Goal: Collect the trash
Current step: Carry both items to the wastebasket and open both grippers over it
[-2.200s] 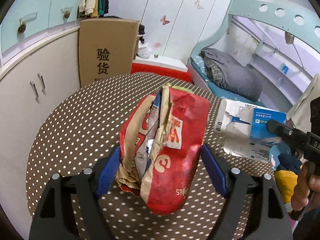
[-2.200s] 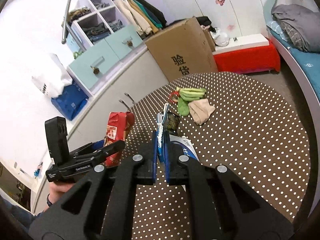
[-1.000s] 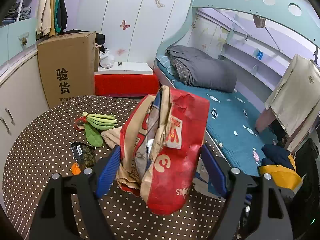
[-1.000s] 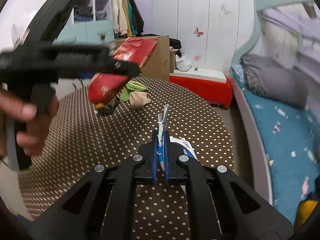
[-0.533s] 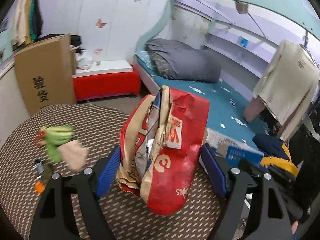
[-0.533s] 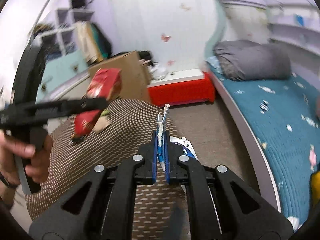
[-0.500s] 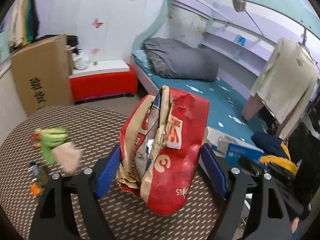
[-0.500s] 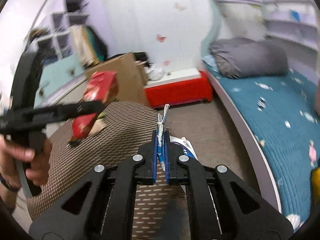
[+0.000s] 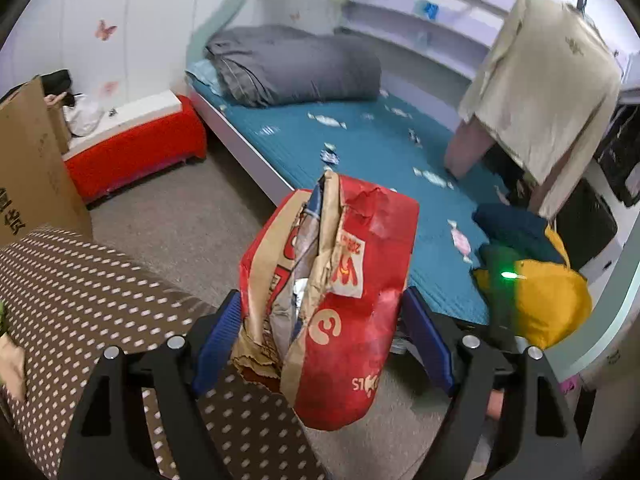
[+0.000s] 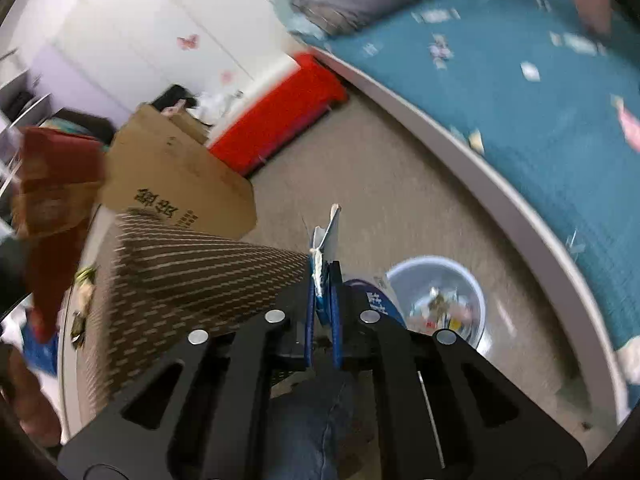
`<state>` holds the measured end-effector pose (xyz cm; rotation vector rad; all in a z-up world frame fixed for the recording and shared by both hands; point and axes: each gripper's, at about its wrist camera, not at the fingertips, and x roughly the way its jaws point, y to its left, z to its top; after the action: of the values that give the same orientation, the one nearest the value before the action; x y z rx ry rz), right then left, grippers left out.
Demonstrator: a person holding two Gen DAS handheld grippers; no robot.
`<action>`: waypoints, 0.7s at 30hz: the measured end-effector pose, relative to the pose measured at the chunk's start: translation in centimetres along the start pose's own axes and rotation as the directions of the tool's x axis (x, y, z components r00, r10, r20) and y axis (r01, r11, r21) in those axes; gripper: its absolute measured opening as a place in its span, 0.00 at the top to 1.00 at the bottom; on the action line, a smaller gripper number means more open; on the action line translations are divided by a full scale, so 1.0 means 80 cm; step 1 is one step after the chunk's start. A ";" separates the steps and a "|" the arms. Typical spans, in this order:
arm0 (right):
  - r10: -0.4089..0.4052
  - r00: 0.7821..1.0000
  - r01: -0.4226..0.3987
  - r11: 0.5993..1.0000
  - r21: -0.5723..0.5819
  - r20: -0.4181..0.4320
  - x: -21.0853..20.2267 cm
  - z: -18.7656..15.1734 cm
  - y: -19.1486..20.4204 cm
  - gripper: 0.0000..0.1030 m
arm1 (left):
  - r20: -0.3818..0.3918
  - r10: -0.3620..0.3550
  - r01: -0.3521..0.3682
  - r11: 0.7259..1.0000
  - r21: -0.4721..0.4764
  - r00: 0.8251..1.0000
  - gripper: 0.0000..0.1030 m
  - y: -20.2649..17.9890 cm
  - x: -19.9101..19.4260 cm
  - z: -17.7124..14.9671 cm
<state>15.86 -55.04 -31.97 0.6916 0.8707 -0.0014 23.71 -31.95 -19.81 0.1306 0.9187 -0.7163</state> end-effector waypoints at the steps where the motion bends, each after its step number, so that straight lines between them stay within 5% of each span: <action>1: 0.004 1.000 -0.003 1.000 0.031 -0.013 0.010 0.001 -0.011 0.42 | -0.013 -0.002 0.002 1.000 0.004 1.000 0.24 -0.003 0.008 0.001; 2: 0.018 1.000 -0.017 0.998 0.066 -0.017 0.017 0.001 -0.022 0.21 | -0.028 -0.005 0.005 1.000 0.008 1.000 0.24 -0.007 0.016 0.003; 8: 0.027 0.998 -0.036 0.989 0.145 0.058 -0.006 -0.001 -0.047 0.19 | -0.105 -0.014 0.020 0.998 0.052 0.994 0.24 -0.027 0.058 0.010; 16: -0.023 0.971 -0.019 0.985 0.172 0.239 -0.110 -0.006 -0.055 0.10 | -0.252 0.005 0.021 0.994 0.103 0.968 0.16 -0.043 0.117 0.010; 21: -0.033 0.962 -0.010 0.988 0.155 0.272 -0.141 -0.015 -0.044 0.06 | -0.237 0.059 -0.037 0.995 0.097 0.970 0.10 -0.038 0.118 0.011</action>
<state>6.68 -60.16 -26.53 0.8104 0.6116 -0.1739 26.20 -39.41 -25.90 0.3256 1.1094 -0.7075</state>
